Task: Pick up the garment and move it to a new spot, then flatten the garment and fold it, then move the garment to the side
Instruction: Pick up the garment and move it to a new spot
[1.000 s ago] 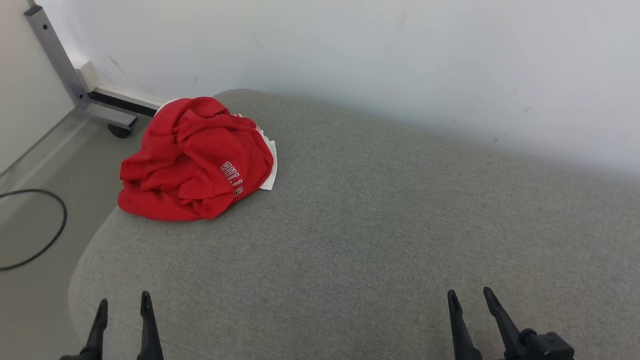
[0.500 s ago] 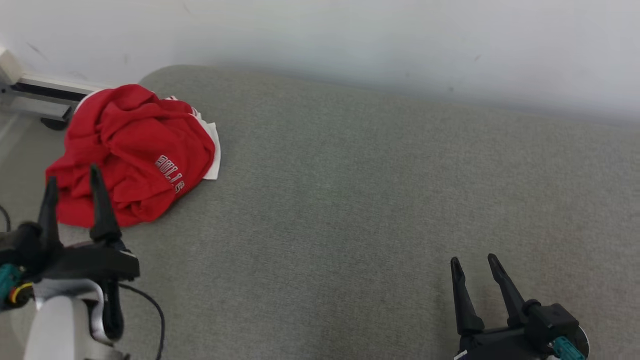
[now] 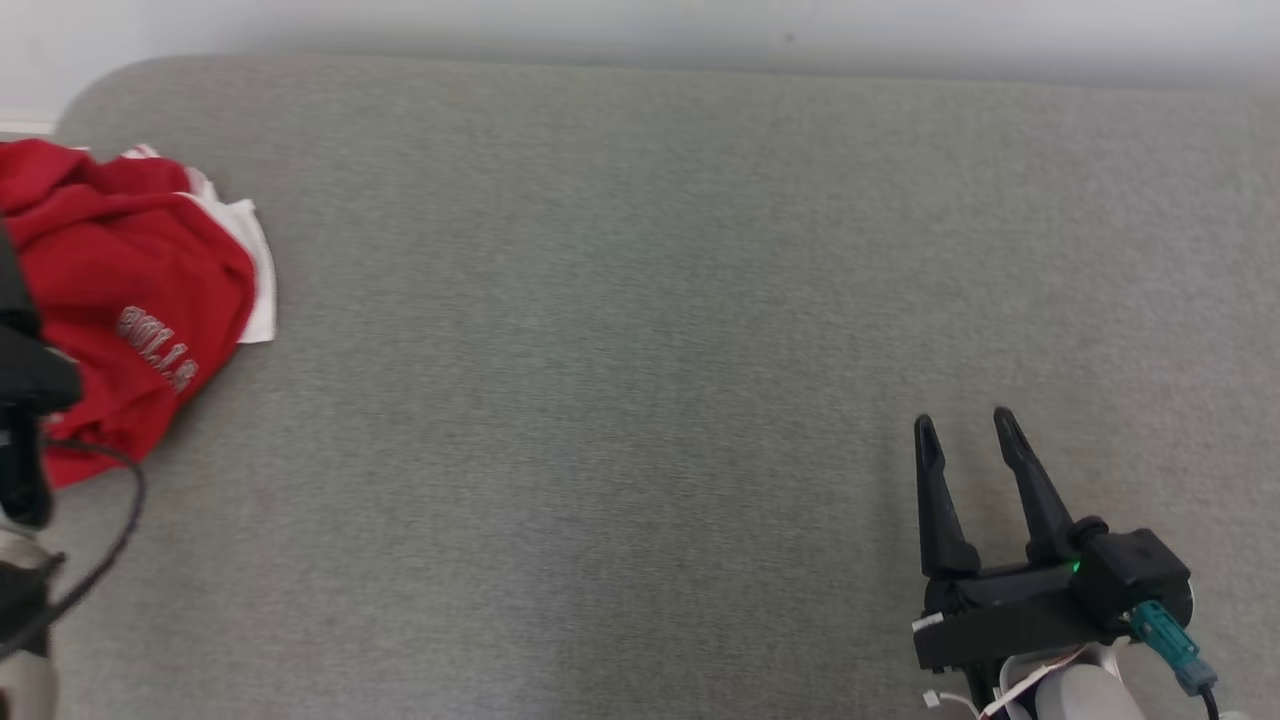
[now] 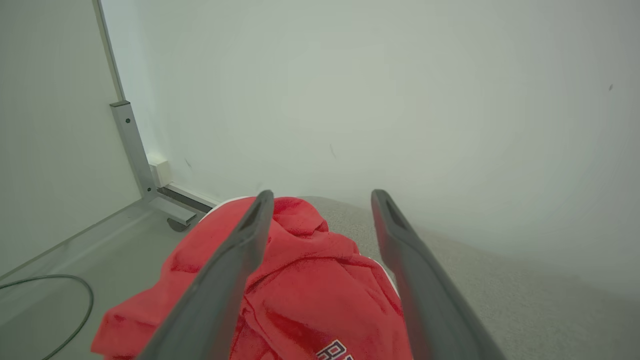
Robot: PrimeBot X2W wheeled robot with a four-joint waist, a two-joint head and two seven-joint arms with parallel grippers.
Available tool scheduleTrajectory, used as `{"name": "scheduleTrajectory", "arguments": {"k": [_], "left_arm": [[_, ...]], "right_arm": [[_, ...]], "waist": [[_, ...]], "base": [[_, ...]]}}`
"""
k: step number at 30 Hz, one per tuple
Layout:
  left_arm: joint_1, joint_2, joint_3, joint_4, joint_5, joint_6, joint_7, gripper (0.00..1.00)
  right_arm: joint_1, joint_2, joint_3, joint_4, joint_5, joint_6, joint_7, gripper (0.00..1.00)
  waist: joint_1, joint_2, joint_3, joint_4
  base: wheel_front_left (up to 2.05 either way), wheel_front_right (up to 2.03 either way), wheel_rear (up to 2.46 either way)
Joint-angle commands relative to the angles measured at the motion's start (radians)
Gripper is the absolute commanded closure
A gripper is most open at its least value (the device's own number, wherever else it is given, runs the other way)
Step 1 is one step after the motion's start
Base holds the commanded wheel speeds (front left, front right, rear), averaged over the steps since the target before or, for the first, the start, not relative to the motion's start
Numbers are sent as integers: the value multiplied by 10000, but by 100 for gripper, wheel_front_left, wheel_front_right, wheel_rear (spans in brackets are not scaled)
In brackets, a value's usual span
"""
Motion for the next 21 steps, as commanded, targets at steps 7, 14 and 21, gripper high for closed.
{"name": "scheduleTrajectory", "arguments": {"k": [7,14,21], "left_arm": [[-843,1144,-202,1798,-434,-7,1087,0],[-1226,1821,-673,3592,-121,267,3022,0],[-1544,1710,-986,4278,-2,708,3965,0]], "right_arm": [[-328,23,20,-370,55,-21,-9,0],[-372,23,-60,-467,-16,-21,-9,0],[-338,23,-164,-478,-114,-21,-10,0]], "waist": [[-3,-2,956,-1245],[-3,-2,1103,-1562],[-3,-2,1098,-1556]], "base": [[0,0,0],[0,0,0],[0,0,0]]}}
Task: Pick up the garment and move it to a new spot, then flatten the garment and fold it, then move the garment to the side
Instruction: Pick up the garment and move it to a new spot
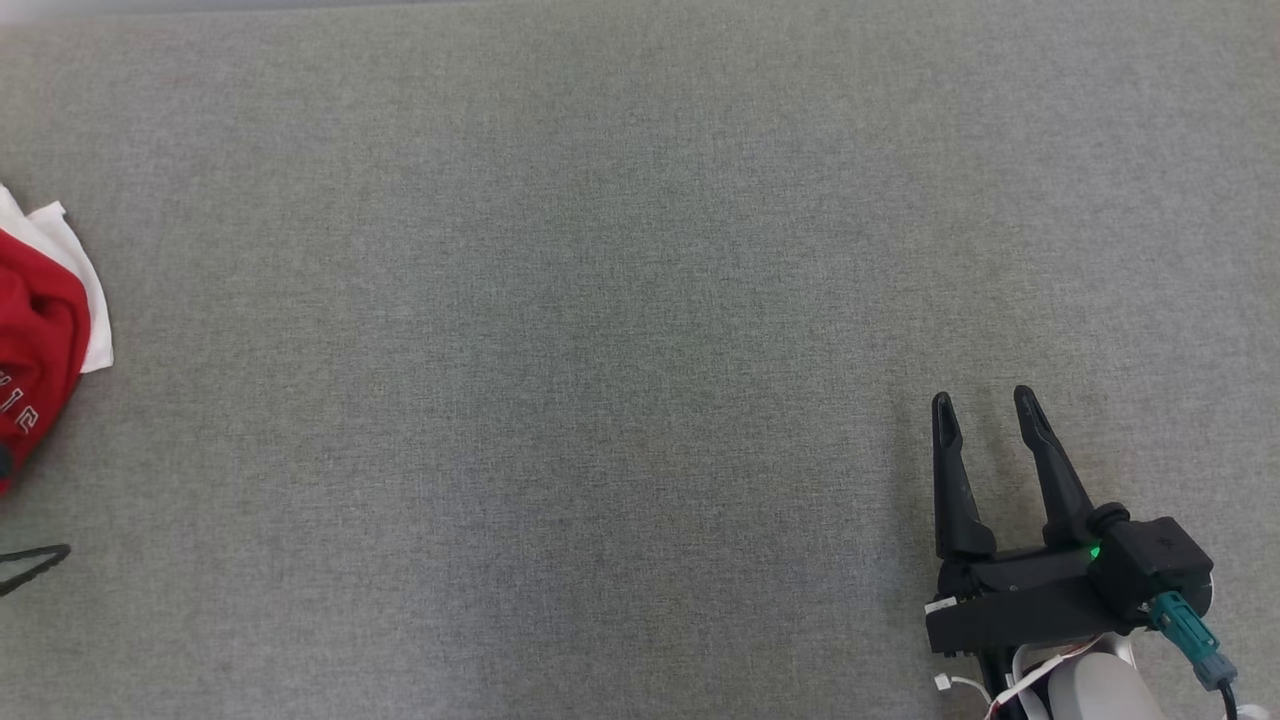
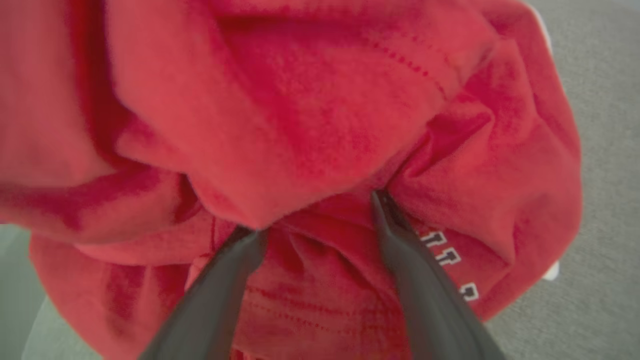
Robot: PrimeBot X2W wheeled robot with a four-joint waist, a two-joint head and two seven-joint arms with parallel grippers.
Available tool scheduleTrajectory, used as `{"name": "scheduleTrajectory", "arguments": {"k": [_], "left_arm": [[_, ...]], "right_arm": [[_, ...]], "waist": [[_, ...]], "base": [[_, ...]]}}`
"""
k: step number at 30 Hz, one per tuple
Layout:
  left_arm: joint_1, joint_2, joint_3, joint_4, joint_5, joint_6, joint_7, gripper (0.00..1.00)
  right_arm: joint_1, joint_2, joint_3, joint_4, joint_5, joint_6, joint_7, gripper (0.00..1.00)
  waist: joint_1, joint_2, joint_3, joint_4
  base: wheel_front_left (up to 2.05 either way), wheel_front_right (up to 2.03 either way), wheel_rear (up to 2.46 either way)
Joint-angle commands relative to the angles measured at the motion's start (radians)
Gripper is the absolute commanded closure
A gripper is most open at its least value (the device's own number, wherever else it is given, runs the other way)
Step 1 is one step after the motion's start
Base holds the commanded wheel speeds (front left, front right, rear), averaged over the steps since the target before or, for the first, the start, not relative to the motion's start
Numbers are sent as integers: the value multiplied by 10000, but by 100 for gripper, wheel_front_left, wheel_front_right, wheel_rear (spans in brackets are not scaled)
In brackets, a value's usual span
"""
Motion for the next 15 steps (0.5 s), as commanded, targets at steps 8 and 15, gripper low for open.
{"name": "scheduleTrajectory", "arguments": {"k": [8,15], "left_arm": [[-145,6,-138,-65,106,213,-1009,100],[-700,-92,-52,-575,-147,-64,-2373,100]], "right_arm": [[121,18,-166,52,-156,-21,-7,0],[329,16,-171,181,-156,-21,-7,0]], "waist": [[-1,-2,-276,237],[-1,-2,-830,623]], "base": [[0,0,0],[0,0,0]]}}
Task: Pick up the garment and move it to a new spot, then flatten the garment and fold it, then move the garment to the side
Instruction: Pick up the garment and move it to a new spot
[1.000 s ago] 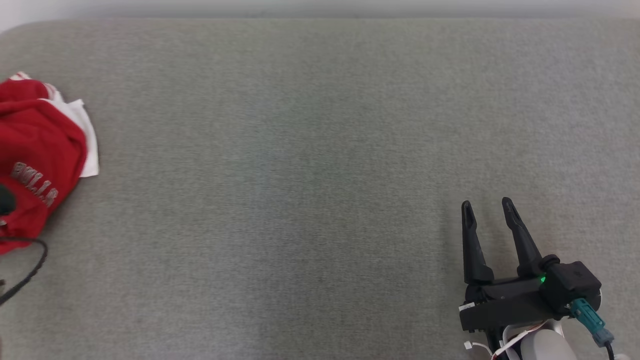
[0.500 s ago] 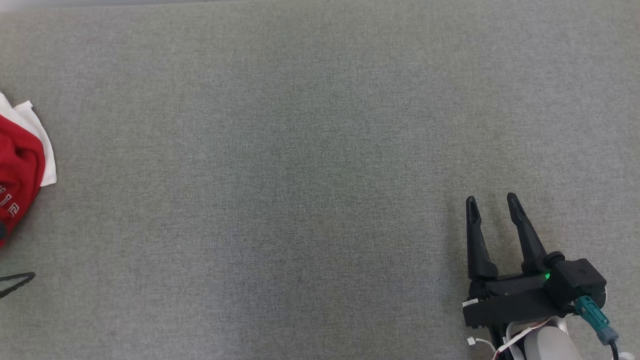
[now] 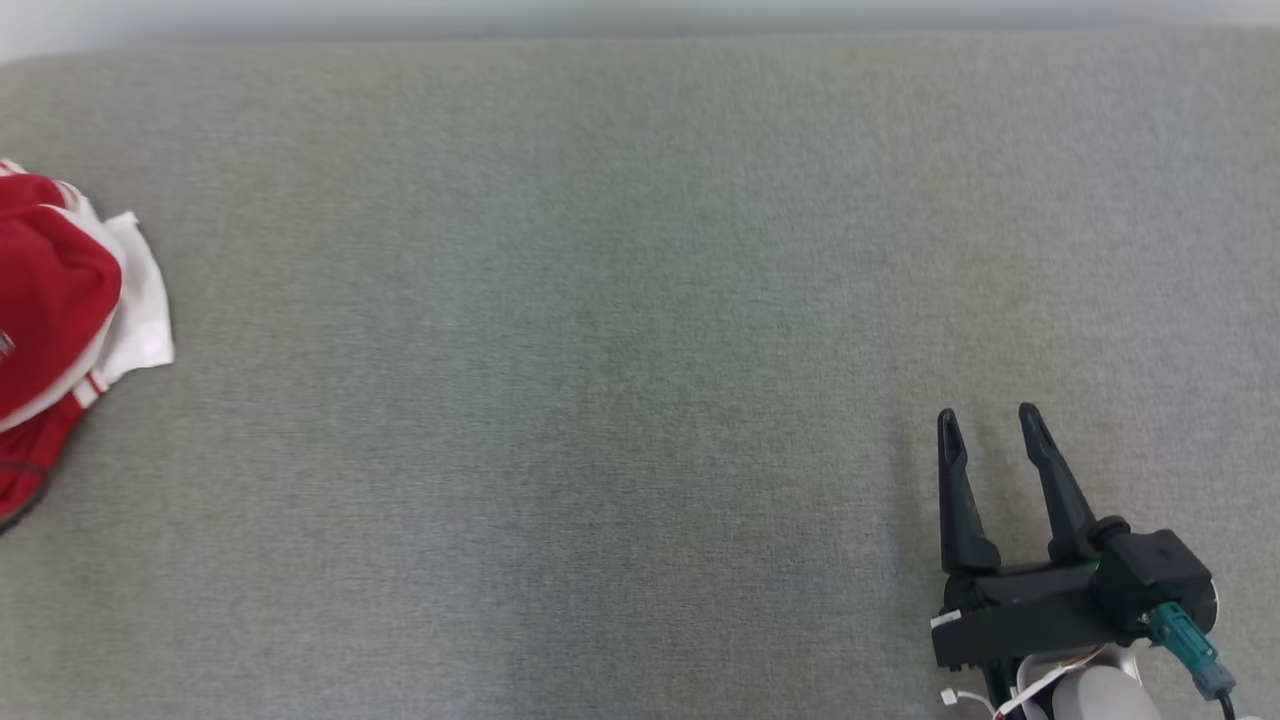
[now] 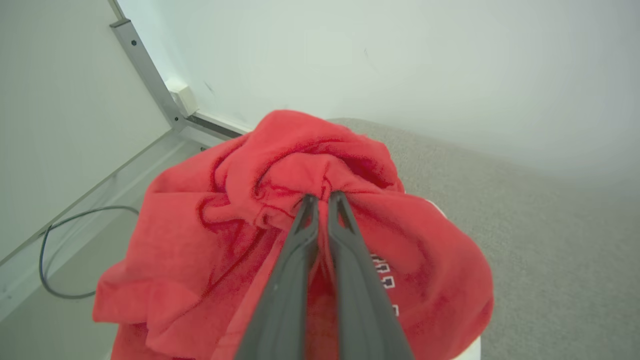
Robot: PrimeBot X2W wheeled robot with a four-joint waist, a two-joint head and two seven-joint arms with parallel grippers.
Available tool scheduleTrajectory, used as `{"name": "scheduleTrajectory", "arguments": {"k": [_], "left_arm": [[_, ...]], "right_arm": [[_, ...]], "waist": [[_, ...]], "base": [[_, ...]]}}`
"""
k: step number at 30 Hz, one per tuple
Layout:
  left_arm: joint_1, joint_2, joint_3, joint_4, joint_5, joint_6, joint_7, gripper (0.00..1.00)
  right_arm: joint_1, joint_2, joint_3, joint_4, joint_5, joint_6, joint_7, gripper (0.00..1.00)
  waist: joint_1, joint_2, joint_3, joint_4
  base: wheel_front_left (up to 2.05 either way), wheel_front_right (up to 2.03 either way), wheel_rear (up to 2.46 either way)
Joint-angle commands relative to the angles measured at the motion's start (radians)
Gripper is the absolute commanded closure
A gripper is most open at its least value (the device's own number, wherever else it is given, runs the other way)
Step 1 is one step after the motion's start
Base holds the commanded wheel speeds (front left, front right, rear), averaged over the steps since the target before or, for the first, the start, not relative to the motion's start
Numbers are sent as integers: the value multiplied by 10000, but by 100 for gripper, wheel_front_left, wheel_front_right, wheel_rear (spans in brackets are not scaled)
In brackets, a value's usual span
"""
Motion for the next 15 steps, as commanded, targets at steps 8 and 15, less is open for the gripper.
{"name": "scheduleTrajectory", "arguments": {"k": [8,15], "left_arm": [[-909,-18,-469,-1061,123,-473,-1371,100],[-1596,-416,-1226,-2624,211,-642,-1789,100]], "right_arm": [[387,14,79,169,196,-21,-8,0],[652,14,167,223,488,-21,-6,0]], "waist": [[0,0,-944,369],[0,0,-1562,50]], "base": [[0,0,0],[0,0,0]]}}
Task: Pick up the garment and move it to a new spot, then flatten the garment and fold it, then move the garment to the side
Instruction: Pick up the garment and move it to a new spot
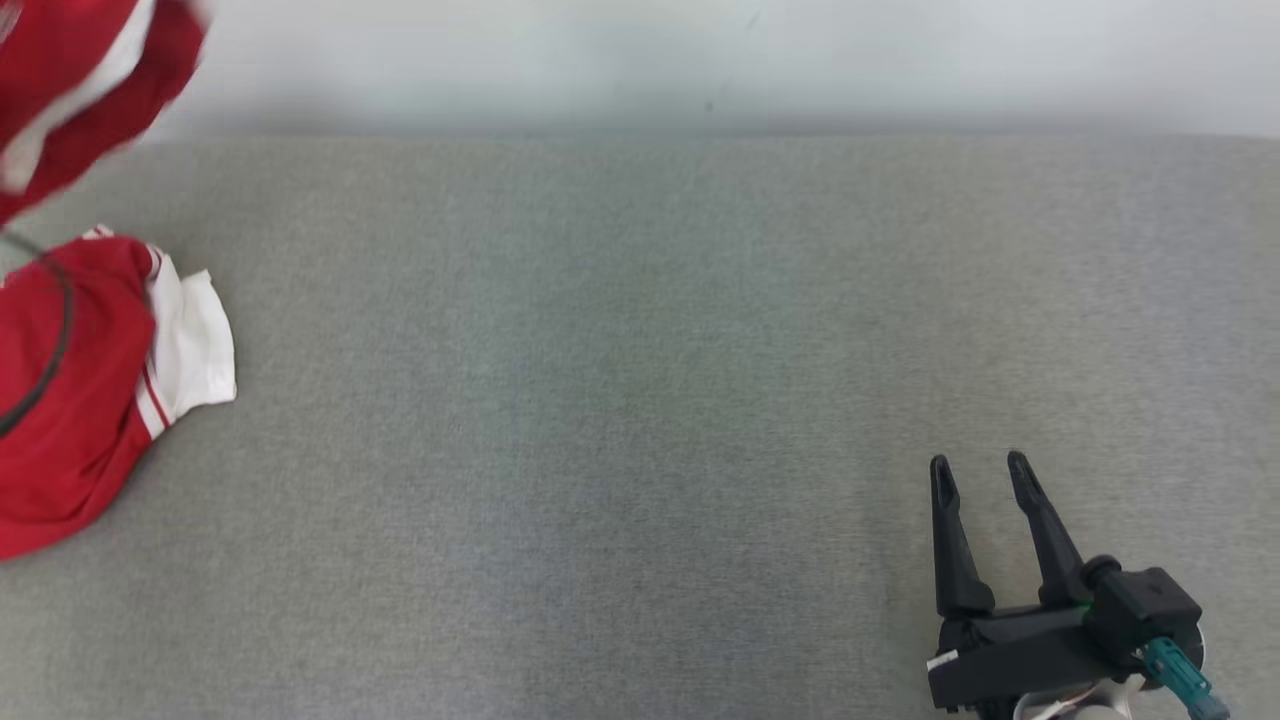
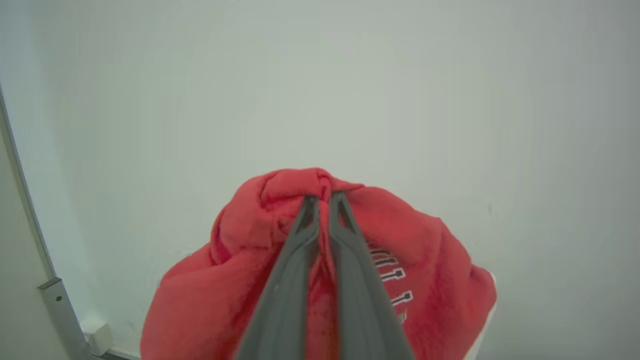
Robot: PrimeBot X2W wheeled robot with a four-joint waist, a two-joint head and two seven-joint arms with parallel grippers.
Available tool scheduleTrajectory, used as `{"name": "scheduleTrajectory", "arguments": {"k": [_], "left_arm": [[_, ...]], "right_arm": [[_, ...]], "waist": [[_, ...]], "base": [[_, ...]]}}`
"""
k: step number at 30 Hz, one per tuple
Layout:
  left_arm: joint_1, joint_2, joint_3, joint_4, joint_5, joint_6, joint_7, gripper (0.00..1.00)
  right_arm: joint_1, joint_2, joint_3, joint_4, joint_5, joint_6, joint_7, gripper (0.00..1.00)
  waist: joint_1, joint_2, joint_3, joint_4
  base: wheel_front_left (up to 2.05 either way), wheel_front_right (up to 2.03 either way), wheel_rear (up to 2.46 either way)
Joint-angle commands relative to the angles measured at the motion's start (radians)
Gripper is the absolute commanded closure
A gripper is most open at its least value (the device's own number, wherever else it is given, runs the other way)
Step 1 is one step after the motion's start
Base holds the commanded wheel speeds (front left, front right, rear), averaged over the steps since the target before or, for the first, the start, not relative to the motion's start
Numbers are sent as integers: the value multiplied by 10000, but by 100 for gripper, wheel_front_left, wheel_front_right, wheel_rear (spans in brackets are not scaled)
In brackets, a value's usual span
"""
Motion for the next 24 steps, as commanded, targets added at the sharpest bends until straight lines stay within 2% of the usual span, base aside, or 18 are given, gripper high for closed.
{"name": "scheduleTrajectory", "arguments": {"k": [1,9,19,24], "left_arm": [[-134,-103,-114,-273,2,-50,-16,100],[488,-701,-553,-3016,-667,-52,510,100],[2501,-1899,-1438,-6510,-878,644,1525,100],[3609,-2537,-2053,-7356,-856,974,1722,100]], "right_arm": [[135,11,5,12,62,-21,-8,0],[277,14,73,-13,371,-21,-6,0],[422,16,115,48,627,-21,-6,0],[385,16,146,75,663,-21,-8,0]], "waist": [[1,0,-269,-257],[1,0,-490,-1285],[1,0,-544,-2691],[1,0,-534,-3164]], "base": [[0,0,0],[0,0,0],[0,0,0],[0,0,0]]}}
